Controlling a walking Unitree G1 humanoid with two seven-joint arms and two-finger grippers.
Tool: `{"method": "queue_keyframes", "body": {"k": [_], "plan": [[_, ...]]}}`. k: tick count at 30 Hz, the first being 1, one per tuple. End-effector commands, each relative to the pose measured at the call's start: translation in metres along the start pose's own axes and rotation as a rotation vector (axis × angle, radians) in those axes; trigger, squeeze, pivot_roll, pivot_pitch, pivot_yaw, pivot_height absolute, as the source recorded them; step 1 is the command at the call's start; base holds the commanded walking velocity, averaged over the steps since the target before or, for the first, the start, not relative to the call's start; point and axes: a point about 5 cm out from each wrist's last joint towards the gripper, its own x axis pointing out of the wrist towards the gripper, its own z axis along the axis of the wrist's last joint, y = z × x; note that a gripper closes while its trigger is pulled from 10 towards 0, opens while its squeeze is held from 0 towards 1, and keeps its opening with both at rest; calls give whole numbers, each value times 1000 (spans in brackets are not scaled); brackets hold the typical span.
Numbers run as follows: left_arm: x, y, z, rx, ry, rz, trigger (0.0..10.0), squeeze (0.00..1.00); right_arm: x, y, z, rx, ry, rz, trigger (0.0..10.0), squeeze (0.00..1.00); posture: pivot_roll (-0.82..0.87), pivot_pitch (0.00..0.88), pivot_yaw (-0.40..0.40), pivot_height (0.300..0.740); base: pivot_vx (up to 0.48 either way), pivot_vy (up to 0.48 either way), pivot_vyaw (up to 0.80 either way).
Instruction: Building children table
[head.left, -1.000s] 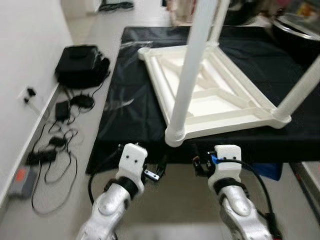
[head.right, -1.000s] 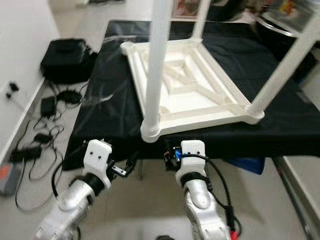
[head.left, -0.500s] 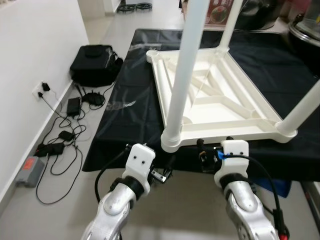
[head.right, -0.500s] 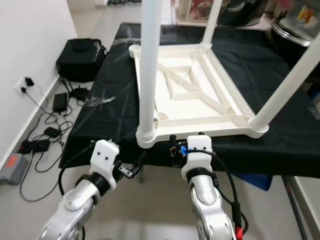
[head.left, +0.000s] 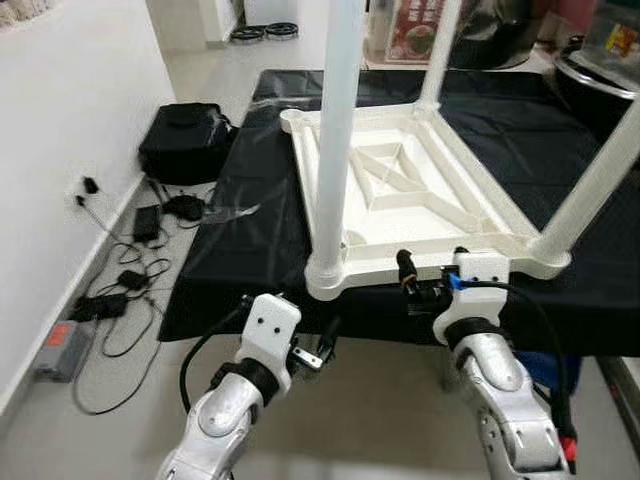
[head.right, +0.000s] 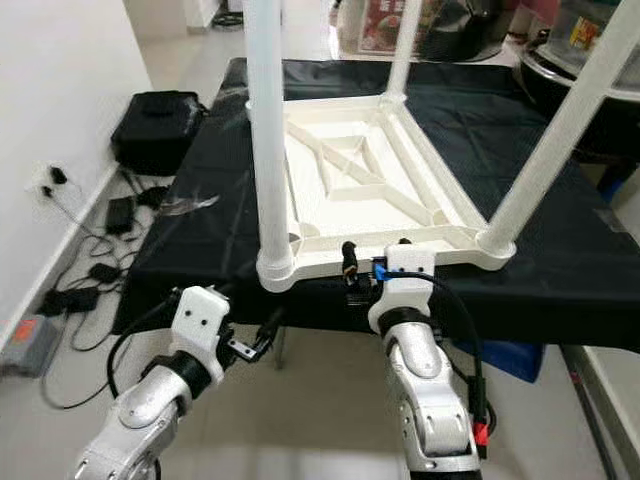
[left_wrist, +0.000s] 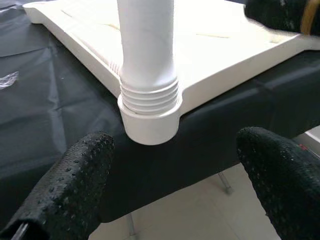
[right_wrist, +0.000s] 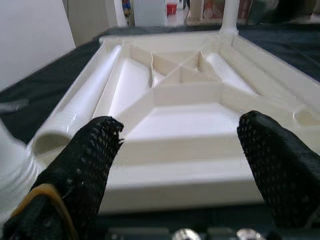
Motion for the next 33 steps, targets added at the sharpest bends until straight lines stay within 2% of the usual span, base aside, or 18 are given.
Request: {"method": "queue_keyframes", "body": {"k": [1, 5, 7, 10, 11, 12, 13, 16, 17, 18, 23, 24, 25, 27, 29, 30, 31, 33], "plan": [[-1, 0, -3, -16, 15, 9, 10000, 0, 22, 2, 23, 64, -73, 90, 10000, 0, 128, 136, -26, 740, 0, 0, 0], [-2, 0, -2, -18, 12, 11, 10000, 0, 38, 6, 36, 100, -63, 217, 10000, 0, 131, 138, -31, 740, 0, 0, 0], [-3, -2, -1, -20, 10, 10, 10000, 0, 51, -1, 44, 83, -28, 342, 10000, 0, 135, 144, -38, 740, 0, 0, 0], [-3, -3, -1, -23, 8, 11, 10000, 0, 56, -9, 48, 43, -12, 370, 10000, 0, 138, 147, -45, 740, 0, 0, 0], [-4, -3, 0, -24, 6, 13, 10000, 0, 62, -22, 50, -8, 15, 361, 10000, 278, 141, 151, -48, 740, 0, 0, 0], [-4, -3, 0, -24, 6, 13, 10000, 0, 62, -22, 50, -8, 15, 361, 10000, 278, 141, 151, -48, 740, 0, 0, 0], [-5, -4, 0, -25, 5, 16, 10000, 0, 68, -41, 53, -75, 26, 281, 10000, 898, 139, 154, -50, 740, 0, 0, 0], [-6, -4, 0, -26, 4, 17, 10000, 0, 71, -54, 55, -117, 31, 221, 10000, 898, 138, 156, -47, 740, 0, 0, 0], [-7, -4, 1, -24, 3, 16, 10000, 0, 75, -75, 56, -173, 51, 94, 10000, 1000, 137, 157, -46, 740, 0, 0, 0], [-7, -5, 1, -22, 6, 15, 10000, 0, 77, -97, 56, -224, 70, -48, 10000, 1000, 137, 156, -47, 740, 0, 0, 0], [-7, -6, 2, -18, 6, 12, 10000, 0, 78, -119, 56, -218, 87, -159, 10000, 1000, 142, 155, -49, 740, 0, 0, 0], [-7, -7, 2, -18, 6, 11, 10000, 0, 79, -110, 57, -38, 86, 71, 10000, 188, 143, 151, -46, 740, 0, 0, 0], [-7, -7, 2, -18, 6, 11, 10000, 0, 79, -107, 58, 8, 80, 143, 10000, 0, 145, 153, -48, 740, 0, 0, 0], [-7, -7, 2, -17, 7, 12, 10000, 0, 76, -102, 60, 60, 76, 264, 10000, 0, 148, 150, -49, 740, 0, 0, 0], [-7, -6, 2, -18, 8, 11, 10000, 0, 65, -91, 73, 110, 33, 541, 10000, 0, 143, 151, -45, 740, 0, 0, 0], [-7, -6, 2, -18, 8, 11, 10000, 0, 65, -91, 73, 110, 33, 541, 10000, 0, 143, 151, -45, 740, 0, 0, 0], [-7, -7, 2, -18, 9, 7, 10000, 0, 58, -81, 87, 147, -16, 747, 10000, 0, 143, 151, -45, 740, 0, 0, 0], [-7, -7, 3, -18, 9, 6, 10000, 0, 56, -78, 92, 162, -34, 810, 10000, 0, 145, 152, -47, 740, 0, 0, 0]]}}
